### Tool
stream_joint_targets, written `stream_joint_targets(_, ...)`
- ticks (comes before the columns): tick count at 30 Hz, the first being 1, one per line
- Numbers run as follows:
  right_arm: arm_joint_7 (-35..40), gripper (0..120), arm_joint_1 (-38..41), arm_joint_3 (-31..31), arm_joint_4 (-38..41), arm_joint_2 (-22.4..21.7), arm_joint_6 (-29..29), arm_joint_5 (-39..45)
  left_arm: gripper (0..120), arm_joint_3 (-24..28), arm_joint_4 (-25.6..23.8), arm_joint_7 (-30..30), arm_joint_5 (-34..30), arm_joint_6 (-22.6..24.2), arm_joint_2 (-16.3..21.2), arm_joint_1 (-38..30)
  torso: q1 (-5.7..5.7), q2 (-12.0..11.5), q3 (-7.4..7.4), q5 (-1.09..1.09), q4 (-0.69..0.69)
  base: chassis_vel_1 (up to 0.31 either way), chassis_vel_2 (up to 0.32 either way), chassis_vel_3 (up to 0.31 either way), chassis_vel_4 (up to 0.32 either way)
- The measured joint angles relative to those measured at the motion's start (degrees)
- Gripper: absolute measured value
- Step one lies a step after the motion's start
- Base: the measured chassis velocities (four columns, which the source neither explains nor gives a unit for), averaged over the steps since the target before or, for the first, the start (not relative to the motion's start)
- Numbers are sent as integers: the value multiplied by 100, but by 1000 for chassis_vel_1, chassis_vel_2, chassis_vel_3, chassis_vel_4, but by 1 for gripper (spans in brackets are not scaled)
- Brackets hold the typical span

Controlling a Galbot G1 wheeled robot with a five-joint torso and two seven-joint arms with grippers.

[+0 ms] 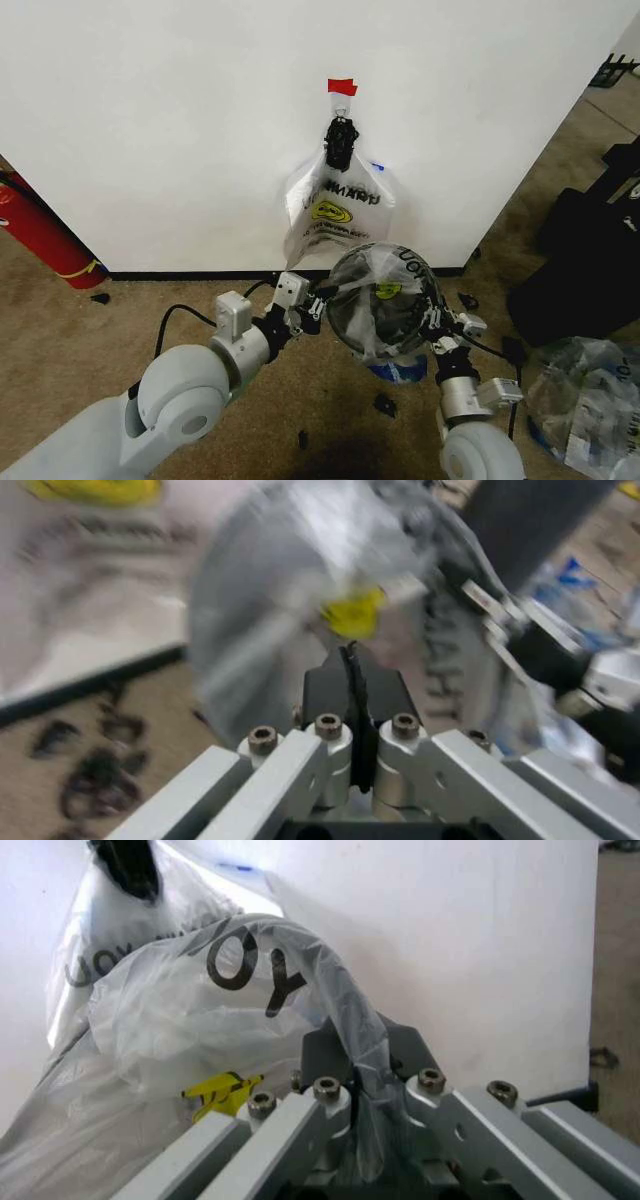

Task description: Pick up the garbage bag from the wall and place it over the trash bin.

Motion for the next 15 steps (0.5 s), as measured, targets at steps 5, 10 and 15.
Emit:
stream_joint_targets(5,-37,1,12,-16,-54,145,143,-346,0,494,165,-370,-791,294,-260,-532,0,0,0,0,0,0,0,0,0)
stream_joint_targets(10,-121,1,-31,-19,-84,214,216,-520,0,1111,499,-564,-866,370,-508,-1010,0,0,0,0,0,0,0,0,0)
stream_joint_targets(15,-187,1,-56,-16,-126,261,283,-565,0,1881,1307,-863,-825,441,-891,-1618,0,0,0,1,-1,0,0,0,0)
